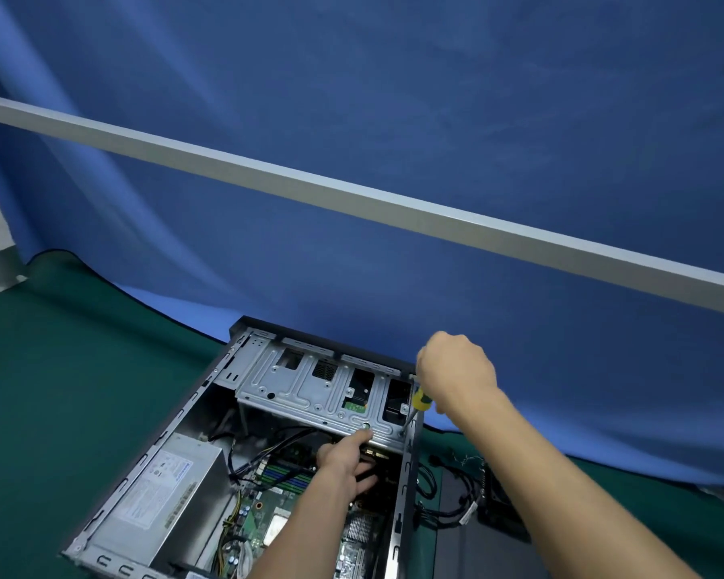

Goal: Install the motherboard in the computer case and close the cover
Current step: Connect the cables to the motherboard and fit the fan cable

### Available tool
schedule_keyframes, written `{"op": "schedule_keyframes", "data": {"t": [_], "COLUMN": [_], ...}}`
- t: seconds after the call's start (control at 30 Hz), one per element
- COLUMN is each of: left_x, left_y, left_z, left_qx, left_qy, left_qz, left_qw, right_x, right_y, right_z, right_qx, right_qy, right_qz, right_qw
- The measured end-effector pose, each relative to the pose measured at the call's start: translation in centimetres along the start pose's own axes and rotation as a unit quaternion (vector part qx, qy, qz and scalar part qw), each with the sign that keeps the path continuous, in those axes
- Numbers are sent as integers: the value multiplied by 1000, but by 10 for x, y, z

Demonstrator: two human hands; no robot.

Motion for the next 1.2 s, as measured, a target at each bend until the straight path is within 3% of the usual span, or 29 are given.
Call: {"op": "schedule_keyframes", "data": {"t": [0.07,0.17,0.33,0.47,0.6,0.7,0.73,0.83,0.97,1.1,1.2], "left_x": [0,1,0,0,-1,1,1,0,1,-1,0], "left_y": [0,0,2,2,2,2,2,2,2,1,1], "left_z": [0,1,1,1,1,2,2,1,2,1,2], "left_qx": [1,-2,-2,-1,1,2,5,4,8,6,11], "left_qy": [-3,-4,-1,0,-2,1,1,-4,-4,-2,6], "left_qz": [-1,2,4,4,-1,0,-1,-4,-1,-10,-9], "left_qw": [1000,1000,1000,1000,1000,1000,1000,1000,1000,1000,1000], "right_x": [1,2,1,1,6,2,1,4,0,6,1], "right_y": [-2,-3,-1,-6,-8,-6,-4,-5,-7,-8,-7], "right_z": [2,0,-1,4,9,8,7,8,3,5,2], "right_qx": [-7,2,27,16,18,13,19,27,23,20,19], "right_qy": [16,-95,10,-71,6,-99,-91,4,-49,26,-11], "right_qz": [10,-87,55,-63,18,-82,-80,43,-38,31,-46], "right_qw": [1000,992,998,995,1000,992,992,999,998,999,999]}}
Point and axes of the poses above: each hand's wrist, its own y-axis away from the middle knuckle, its own x-axis out of the back of the hand, z = x × y, the point moved 5 cm from there along -y, towards the middle knuckle, and after that the axes turned 2 degrees about z, right-handed, at the moved point
